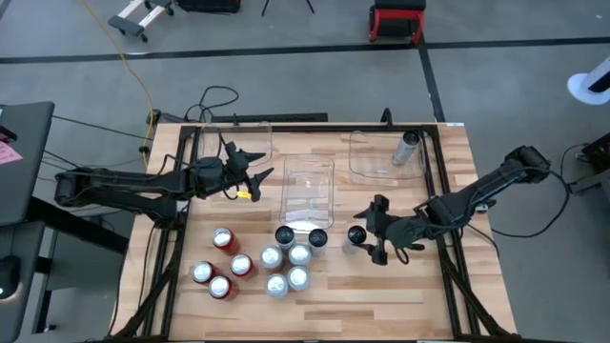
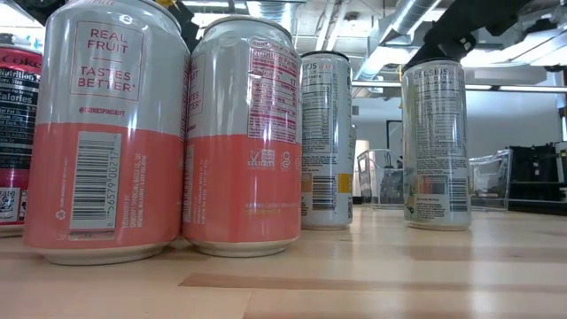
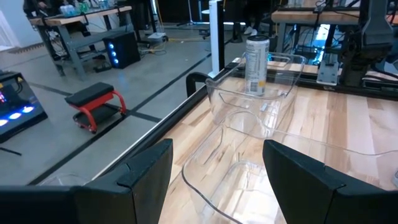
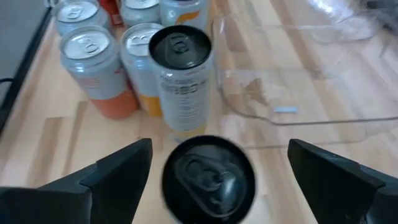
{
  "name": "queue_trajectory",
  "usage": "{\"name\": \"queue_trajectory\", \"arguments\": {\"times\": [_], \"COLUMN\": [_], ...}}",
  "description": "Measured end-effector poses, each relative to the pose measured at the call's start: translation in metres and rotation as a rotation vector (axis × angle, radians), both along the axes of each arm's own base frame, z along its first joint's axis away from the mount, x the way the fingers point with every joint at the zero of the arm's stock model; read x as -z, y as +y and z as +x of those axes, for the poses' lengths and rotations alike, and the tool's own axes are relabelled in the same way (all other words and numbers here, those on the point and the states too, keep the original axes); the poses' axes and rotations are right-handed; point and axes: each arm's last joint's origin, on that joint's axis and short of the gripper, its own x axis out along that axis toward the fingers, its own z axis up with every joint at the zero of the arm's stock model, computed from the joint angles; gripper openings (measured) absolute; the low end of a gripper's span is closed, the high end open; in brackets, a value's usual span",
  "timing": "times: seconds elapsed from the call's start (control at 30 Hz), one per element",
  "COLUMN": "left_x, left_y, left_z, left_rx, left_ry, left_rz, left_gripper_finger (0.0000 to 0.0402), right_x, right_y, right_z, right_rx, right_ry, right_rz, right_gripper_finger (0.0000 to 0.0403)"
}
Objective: Sort soda cans
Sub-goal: Put the right black and white soda can in the right transparent bin
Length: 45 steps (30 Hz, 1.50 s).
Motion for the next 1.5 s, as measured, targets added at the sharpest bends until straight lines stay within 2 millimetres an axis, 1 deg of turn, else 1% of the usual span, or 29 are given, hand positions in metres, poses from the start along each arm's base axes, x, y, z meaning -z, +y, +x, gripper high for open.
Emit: {"name": "queue_trajectory", "arguments": {"times": [0.1,0.23,0.4,0.47,0.63,0.7,0.77,0.93,0.97,1.17,1.27,1.37,1.43,1.5], "left_x": [0.0,0.0,0.0,0.0,0.0,0.0,0.0,0.001,0.001,0.002,0.002,0.002,0.002,0.002], "left_y": [0.0,0.0,0.0,0.0,0.0,0.0,0.0,0.0,0.0,0.0,0.0,0.0,0.0,0.0], "left_z": [0.0,0.0,0.0,0.0,0.0,0.0,0.0,0.0,0.0,0.0,0.0,0.0,0.0,0.0], "left_rx": [0.0,0.0,-0.001,-0.001,-0.001,0.0,0.001,-0.001,-0.002,-0.004,-0.004,-0.005,-0.005,-0.005], "left_ry": [0.001,0.003,0.004,0.004,0.004,0.007,0.009,0.005,0.006,0.011,0.006,0.007,0.006,0.006], "left_rz": [0.0,-0.001,-0.001,-0.001,-0.002,0.002,0.007,-0.004,-0.012,-0.018,-0.023,-0.025,-0.025,-0.024], "left_gripper_finger": [0.0247,0.0247,0.0247,0.0247,0.0247,0.0247,0.0247,0.0247,0.0247,0.0247,0.0247,0.0247,0.0247,0.0247], "right_x": [0.001,0.005,0.025,0.03,0.03,0.026,0.023,0.02,0.02,0.02,0.015,0.001,-0.014,-0.025], "right_y": [0.0,0.003,0.005,0.007,0.008,0.008,0.009,0.009,0.009,0.008,0.004,-0.003,-0.009,-0.016], "right_z": [0.0,0.001,0.012,0.016,0.02,0.021,0.02,0.018,0.017,0.016,0.01,-0.001,-0.01,-0.021], "right_rx": [0.0,-0.005,0.011,0.008,-0.004,-0.003,-0.007,-0.002,0.002,0.024,0.03,0.069,0.124,0.18], "right_ry": [0.01,0.034,0.118,0.128,0.136,0.126,0.126,0.138,0.143,0.155,0.165,0.175,0.128,0.086], "right_rz": [0.029,0.018,-0.023,-0.037,-0.056,-0.048,-0.048,-0.044,-0.044,-0.038,-0.042,-0.066,-0.063,-0.064], "right_gripper_finger": [0.0399,0.04,0.04,0.04,0.0394,0.0378,0.0352,0.0256,0.0243,0.0242,0.0242,0.0242,0.0242,0.0242]}}
